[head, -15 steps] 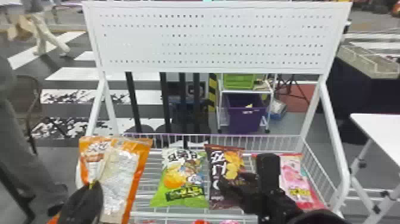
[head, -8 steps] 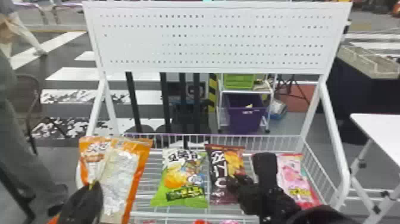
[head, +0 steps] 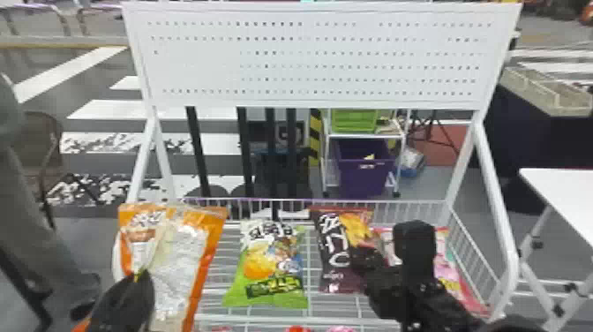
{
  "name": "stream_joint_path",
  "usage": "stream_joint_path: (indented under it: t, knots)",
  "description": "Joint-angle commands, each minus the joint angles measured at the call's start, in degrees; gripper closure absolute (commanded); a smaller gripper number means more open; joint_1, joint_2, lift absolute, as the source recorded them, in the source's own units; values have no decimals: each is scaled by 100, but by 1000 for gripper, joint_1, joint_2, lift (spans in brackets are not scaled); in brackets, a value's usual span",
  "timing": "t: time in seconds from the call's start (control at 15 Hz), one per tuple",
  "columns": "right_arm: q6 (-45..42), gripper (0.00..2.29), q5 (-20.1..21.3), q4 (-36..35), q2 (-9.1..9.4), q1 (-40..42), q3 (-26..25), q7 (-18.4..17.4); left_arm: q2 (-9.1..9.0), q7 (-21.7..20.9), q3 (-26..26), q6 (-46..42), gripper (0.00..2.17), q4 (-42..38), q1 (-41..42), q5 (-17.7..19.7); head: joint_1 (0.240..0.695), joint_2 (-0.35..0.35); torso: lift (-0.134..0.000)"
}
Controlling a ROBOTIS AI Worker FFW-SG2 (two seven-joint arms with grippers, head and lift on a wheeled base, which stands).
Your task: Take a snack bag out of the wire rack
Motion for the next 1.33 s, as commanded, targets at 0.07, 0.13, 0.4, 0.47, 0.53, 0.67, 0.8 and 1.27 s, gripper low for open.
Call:
stream_joint_path:
  t: [0.07, 0.13, 0.4, 0.47, 0.53, 0.67, 0.8, 1.27]
  knots:
    - [-139, 2253, 171, -1308, -398, 826, -194, 0, -2, -6, -25, 0, 1868, 2, -9, -3, 499, 0, 0]
    - [-315, 2253, 259, -1695, -504, 1239, -361, -9, -2, -6, -33, 0, 1868, 2, -9, -3, 499, 0, 0]
    - [-1809, 2253, 470, -2662, -530, 3093, -1214, 97, 6, -6, -33, 0, 1868, 11, -62, -3, 499, 0, 0]
    - [-2301, 2253, 523, -2741, -477, 3497, -1337, 97, 6, -6, -33, 0, 1868, 11, -70, 5, 499, 0, 0]
    - [-2934, 2253, 611, -2802, -380, 3946, -1442, 176, 6, -6, -33, 0, 1868, 11, -79, 5, 499, 0, 0]
    - [-3936, 2253, 637, -2829, 94, 4622, -1785, 563, -2, -6, -33, 0, 1868, 20, -88, 5, 499, 0, 0]
    - [-4621, 2253, 620, -2873, 367, 5194, -2110, 756, -2, -6, -25, 0, 1868, 20, -88, 5, 499, 0, 0]
    - [-5184, 2253, 708, -2925, 745, 5844, -2347, 1002, 6, 3, -25, 0, 1868, 37, -97, 14, 499, 0, 0]
